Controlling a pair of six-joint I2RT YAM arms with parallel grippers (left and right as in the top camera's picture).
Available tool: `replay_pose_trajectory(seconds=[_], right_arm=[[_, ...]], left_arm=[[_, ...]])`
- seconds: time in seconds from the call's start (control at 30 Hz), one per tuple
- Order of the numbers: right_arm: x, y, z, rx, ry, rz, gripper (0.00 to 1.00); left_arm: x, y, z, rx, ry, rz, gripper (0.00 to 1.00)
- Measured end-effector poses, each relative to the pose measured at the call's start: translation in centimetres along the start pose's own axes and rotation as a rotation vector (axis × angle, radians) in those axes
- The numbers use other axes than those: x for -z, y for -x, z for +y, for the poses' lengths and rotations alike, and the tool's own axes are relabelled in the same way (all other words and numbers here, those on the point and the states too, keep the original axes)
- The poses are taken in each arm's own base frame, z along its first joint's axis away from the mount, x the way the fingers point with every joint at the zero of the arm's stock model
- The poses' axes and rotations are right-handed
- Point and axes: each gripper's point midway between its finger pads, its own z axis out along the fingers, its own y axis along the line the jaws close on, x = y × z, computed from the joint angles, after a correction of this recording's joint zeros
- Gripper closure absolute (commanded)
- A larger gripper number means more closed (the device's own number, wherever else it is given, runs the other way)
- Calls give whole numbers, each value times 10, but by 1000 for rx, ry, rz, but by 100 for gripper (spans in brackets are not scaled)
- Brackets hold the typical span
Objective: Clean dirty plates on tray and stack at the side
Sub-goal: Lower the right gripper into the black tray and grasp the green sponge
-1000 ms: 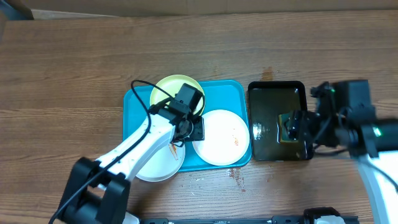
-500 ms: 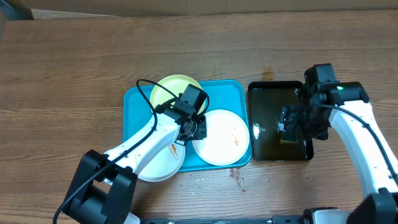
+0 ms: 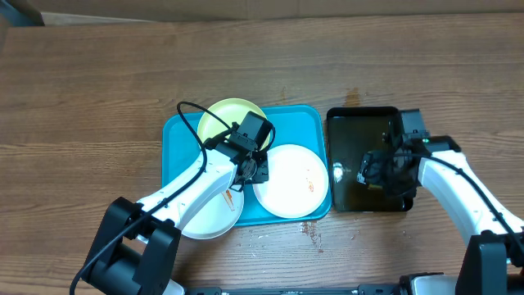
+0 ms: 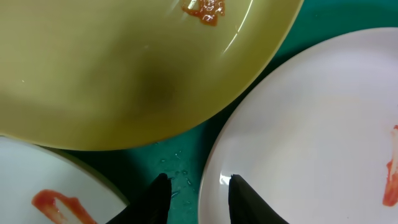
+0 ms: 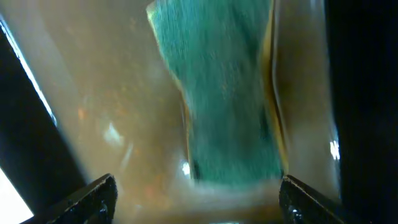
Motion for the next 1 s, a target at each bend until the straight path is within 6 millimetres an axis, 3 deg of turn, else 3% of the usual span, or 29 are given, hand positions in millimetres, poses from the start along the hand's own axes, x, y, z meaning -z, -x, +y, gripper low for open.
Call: replay_pose_trajectory(seconds=[0.23,0.5,0.63,0.8,0.83,1.0], right_arm=[[-6,20,-2,3,-13,-102,16],[-5,25,-8,2,-47,-126,16],[-6,27,-11,1,-66,-143,15],[-19,21,-16,2,-69,-148,12],[-21,19,-17,1,-70,-147,16],[-30,6,-23,-4,-82,-115,53]], left_arm=[[-4,-10,-7,-41,9,-2,65],[-10,-9,-5,-45,20,-19,64],[-21,-11,-4,-48,34,-1,81],[-24,-11,-3,-44,36,-2,80],[-24,-11,-4,-44,35,-3,80],[-24,-11,-4,-44,35,-3,79]])
